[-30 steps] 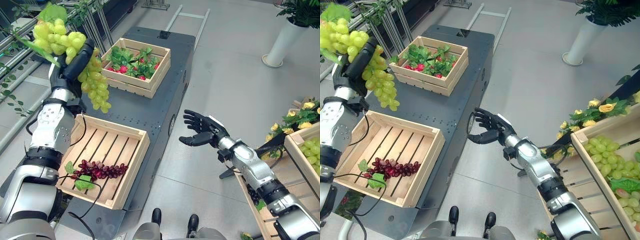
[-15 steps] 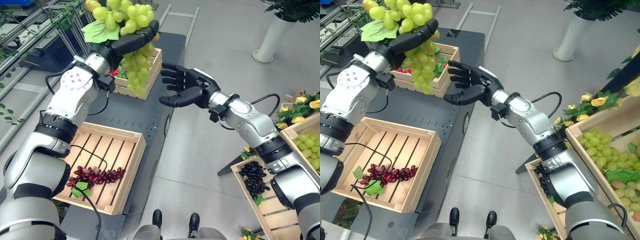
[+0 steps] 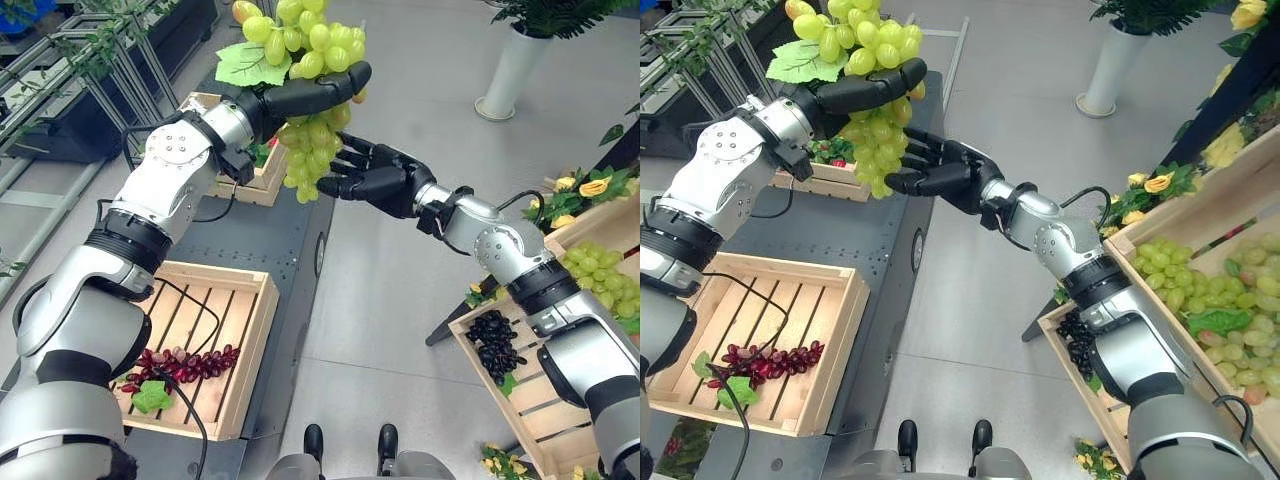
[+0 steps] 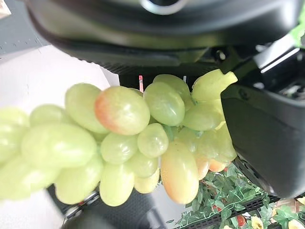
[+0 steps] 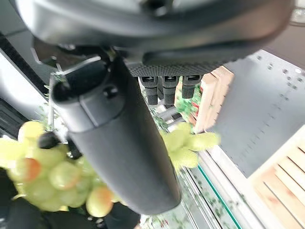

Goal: Pick up the fruits from the basket on one side to the basket on the other side

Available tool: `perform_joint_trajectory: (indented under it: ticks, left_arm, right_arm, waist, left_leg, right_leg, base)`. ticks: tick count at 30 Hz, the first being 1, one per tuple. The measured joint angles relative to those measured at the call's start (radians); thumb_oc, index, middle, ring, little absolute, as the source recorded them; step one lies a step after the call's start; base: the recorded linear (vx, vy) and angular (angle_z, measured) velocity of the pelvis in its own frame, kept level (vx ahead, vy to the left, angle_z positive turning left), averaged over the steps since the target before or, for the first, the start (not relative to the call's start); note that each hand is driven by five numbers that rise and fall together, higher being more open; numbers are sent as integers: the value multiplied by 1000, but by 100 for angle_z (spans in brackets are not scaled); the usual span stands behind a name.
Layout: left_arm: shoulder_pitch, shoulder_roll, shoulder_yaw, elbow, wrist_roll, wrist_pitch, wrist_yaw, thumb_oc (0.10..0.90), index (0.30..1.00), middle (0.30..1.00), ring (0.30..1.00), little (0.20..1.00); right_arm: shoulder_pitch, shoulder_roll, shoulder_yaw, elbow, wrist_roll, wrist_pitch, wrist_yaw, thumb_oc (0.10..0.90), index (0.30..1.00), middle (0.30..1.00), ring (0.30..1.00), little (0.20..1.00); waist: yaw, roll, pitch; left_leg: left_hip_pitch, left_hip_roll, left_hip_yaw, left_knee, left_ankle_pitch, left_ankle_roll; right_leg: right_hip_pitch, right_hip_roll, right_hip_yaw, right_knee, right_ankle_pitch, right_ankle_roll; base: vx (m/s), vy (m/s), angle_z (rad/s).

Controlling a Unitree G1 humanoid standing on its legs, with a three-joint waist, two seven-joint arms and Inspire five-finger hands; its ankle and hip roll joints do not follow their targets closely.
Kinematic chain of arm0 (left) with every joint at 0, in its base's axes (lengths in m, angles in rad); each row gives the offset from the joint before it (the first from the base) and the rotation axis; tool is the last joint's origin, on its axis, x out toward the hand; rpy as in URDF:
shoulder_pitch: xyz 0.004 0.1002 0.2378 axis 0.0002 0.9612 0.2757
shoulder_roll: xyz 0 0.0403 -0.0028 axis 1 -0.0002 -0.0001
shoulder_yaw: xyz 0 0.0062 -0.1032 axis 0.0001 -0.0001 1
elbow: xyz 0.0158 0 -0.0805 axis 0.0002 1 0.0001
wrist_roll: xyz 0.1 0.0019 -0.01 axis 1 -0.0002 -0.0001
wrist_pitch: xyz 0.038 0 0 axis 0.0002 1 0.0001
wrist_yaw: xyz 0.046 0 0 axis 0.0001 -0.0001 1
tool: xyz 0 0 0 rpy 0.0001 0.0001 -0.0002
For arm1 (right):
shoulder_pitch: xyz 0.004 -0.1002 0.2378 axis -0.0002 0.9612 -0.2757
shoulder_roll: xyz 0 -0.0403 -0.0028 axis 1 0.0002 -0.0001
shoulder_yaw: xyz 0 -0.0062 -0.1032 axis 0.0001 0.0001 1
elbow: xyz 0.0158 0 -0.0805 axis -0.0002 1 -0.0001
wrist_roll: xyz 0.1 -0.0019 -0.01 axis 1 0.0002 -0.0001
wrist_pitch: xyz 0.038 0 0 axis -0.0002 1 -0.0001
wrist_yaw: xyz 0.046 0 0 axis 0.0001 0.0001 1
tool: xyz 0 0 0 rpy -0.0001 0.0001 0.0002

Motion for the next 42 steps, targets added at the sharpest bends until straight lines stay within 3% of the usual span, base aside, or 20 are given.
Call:
perform_joint_trajectory:
  ticks: [19,28,42]
  left_arm:
    - [-2,-8,-24,19,1,-7,-20,400,300,300,300,300]
    - [-2,-83,-38,28,48,-7,-26,400,300,300,300,300]
    - [-2,-116,-57,41,60,-7,7,400,300,300,300,300]
  right_arm:
    - [-18,7,1,40,2,-2,-45,800,900,900,900,900]
    - [-35,87,14,76,14,-3,-64,800,900,900,900,900]
    - [-40,95,35,111,80,-3,-63,800,900,900,900,900]
  waist:
    - [-4,0,0]
    - [-1,0,0]
    - [5,0,0]
  left_leg:
    - [3,0,5,0,0,0]
    - [6,0,9,0,0,0]
    - [15,3,16,0,0,0]
  right_leg:
    - [0,1,13,0,4,0]
    - [1,0,15,0,6,0]
    - [6,3,21,0,8,-2]
  base:
    - [-2,1,-1]
    - [0,0,0]
    - [0,0,0]
